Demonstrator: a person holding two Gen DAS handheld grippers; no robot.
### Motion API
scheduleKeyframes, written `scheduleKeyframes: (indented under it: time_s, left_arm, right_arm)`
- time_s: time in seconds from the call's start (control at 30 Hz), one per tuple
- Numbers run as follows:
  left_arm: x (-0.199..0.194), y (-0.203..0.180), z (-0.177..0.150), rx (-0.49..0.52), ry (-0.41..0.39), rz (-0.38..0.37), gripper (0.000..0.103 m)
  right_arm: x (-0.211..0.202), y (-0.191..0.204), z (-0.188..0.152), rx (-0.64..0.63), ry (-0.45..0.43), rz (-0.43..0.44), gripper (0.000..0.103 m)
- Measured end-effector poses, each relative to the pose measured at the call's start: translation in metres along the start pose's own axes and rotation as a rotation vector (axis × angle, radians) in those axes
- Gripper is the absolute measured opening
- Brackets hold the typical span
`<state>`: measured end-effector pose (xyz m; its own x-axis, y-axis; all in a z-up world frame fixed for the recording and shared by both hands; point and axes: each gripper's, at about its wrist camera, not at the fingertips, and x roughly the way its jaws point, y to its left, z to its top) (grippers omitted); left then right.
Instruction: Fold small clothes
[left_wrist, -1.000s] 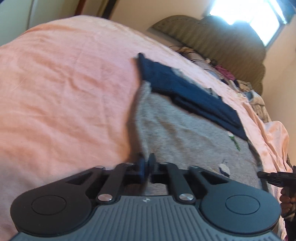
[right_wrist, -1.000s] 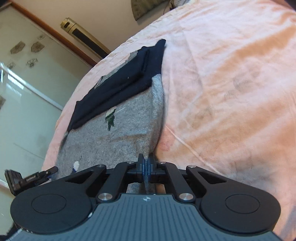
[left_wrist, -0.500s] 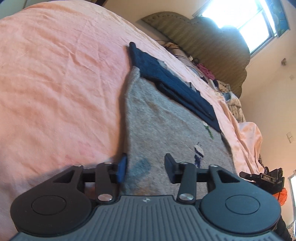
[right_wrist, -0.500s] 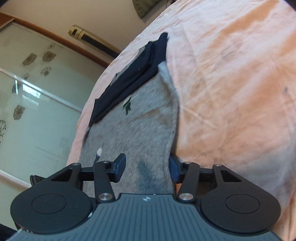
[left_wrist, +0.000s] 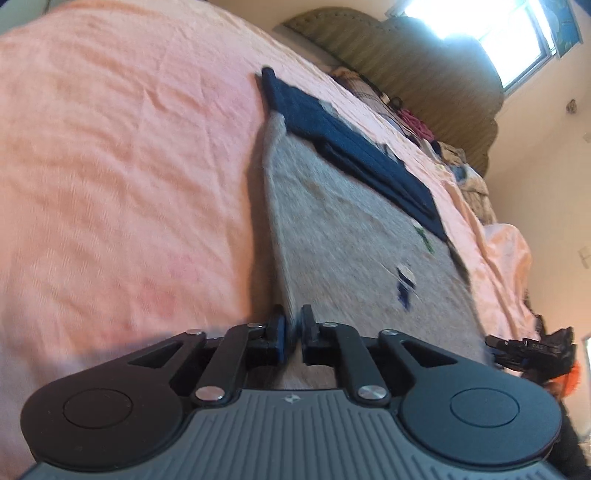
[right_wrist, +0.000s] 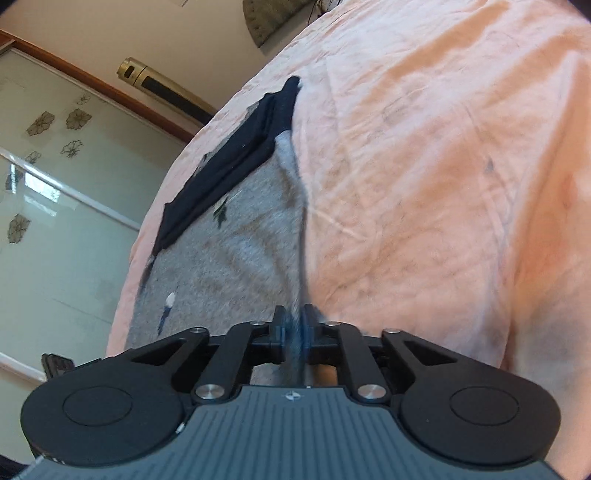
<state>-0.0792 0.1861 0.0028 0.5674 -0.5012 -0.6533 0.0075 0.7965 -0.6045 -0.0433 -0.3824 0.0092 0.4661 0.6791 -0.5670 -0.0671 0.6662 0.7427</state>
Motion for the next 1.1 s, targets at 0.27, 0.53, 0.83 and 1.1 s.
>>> scheduleKeyframes:
  time_s: [0.27,0.53,0.83,1.1]
  left_arm:
    - [-0.007,-0.008,-0.023,-0.015,-0.034,0.044,0.003]
    - [-0.022,0.0,-0.029,0.011,-0.027,0.043,0.007]
    - [-0.027,-0.006,-0.055,-0.04,0.001,0.009,0.003]
    - [-0.047,0.0,-0.064,0.014,-0.034,0.055,0.005]
  right_arm:
    - [0.013,0.013,-0.02,-0.046,0.101,0.006,0.01]
    - [-0.014,-0.013,-0.028,0.032,0.031,0.01,0.011]
    - [-0.001,0.018,-0.052,-0.071,0.178,0.037,0.009]
    - [-0.025,-0.004,-0.053,-0.013,0.134,0.046,0.008]
